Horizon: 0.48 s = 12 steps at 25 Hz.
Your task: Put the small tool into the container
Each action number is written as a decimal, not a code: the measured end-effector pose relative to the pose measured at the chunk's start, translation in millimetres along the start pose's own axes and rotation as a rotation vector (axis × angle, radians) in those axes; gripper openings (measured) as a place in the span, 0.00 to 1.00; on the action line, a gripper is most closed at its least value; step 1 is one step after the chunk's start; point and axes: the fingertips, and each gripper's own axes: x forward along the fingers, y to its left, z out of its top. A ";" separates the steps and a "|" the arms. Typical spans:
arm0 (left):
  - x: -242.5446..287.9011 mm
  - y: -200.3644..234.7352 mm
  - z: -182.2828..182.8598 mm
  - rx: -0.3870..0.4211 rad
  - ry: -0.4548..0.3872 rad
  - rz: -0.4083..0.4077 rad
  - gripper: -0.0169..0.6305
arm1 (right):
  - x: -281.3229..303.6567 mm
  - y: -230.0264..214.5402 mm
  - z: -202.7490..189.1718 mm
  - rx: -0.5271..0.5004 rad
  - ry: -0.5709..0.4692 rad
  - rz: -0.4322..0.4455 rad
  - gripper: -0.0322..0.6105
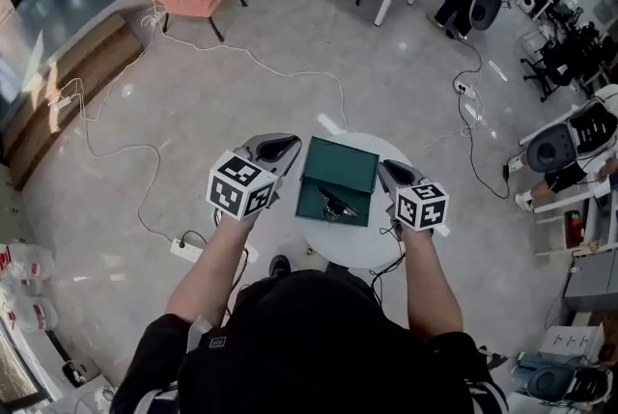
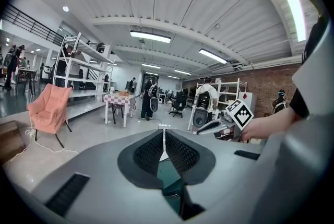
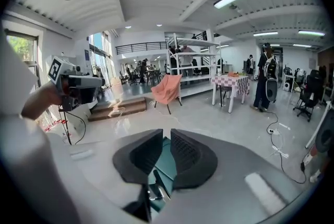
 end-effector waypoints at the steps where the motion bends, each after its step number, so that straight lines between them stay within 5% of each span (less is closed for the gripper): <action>1: 2.0 -1.0 4.2 0.005 -0.009 -0.003 0.05 | -7.7 -0.3 4.4 -0.005 -0.016 -0.005 0.14; 12: 31.2 -17.0 49.5 0.041 -0.075 0.028 0.05 | -98.3 -36.6 59.5 0.019 -0.259 -0.016 0.07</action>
